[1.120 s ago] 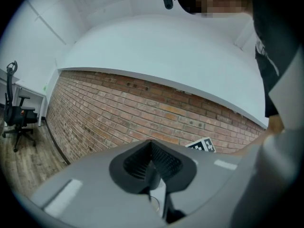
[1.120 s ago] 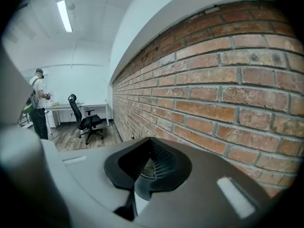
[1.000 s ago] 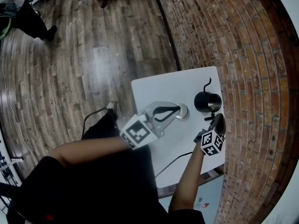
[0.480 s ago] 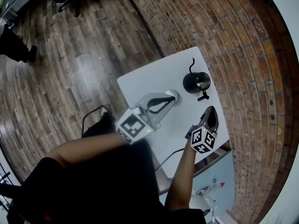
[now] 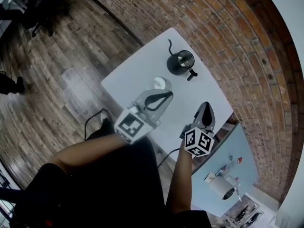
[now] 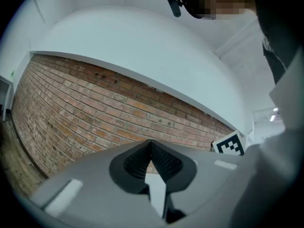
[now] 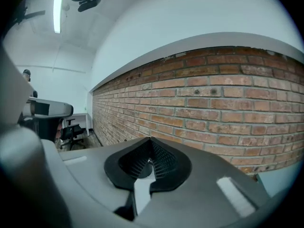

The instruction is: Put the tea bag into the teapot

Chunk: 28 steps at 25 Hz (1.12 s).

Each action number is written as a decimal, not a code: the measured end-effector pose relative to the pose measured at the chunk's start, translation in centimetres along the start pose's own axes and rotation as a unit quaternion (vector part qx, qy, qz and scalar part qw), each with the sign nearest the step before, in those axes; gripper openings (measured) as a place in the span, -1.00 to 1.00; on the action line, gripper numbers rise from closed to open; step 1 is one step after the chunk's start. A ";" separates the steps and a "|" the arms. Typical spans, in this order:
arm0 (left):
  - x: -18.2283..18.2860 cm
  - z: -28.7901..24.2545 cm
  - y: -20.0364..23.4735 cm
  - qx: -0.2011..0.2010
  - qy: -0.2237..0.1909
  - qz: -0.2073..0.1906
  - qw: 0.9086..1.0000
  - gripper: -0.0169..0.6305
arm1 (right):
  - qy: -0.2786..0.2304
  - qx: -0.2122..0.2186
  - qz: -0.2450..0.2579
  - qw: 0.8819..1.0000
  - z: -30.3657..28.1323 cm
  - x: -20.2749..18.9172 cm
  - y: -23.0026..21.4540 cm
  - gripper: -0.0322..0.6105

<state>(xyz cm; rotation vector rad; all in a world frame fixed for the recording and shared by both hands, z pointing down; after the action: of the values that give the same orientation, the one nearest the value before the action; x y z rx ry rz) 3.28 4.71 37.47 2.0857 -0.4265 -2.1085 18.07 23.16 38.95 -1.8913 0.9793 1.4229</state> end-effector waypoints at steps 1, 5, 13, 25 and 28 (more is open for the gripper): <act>-0.1 -0.3 -0.4 -0.006 0.004 -0.001 1.000 -0.95 | -0.002 -0.009 -0.002 1.000 0.8 0.0 -0.3 -0.89; -0.3 -1.4 -2.0 -0.034 0.008 -0.007 0.999 -0.95 | -0.008 -0.041 -0.009 0.999 4.2 0.1 -1.0 -0.89; -1.3 -3.4 -4.8 -0.088 0.038 -0.028 0.995 -0.95 | 0.006 -0.078 -0.014 0.997 8.8 0.5 -1.7 -0.89; -3.2 -8.7 -8.9 -0.101 0.052 -0.044 0.993 -0.95 | 0.032 -0.069 -0.029 0.997 11.2 -3.5 -4.4 -0.89; -4.0 -9.4 -10.0 -0.108 0.059 -0.052 0.991 -0.95 | 0.033 -0.052 -0.033 0.998 10.8 -3.8 -4.6 -0.89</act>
<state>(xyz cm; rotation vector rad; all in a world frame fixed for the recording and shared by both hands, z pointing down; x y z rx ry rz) 13.65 14.49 38.33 2.1313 -0.0737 -1.9702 15.35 35.12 39.82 -2.0379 0.8797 1.4047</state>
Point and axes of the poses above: the fingertips, and each gripper's own axes: z backward along the fingers, y to its left, x out of its top, the point moved 9 cm from there along z, backward along the fingers, and after that the axes turned 10 degrees about x, right-handed, at the moved point
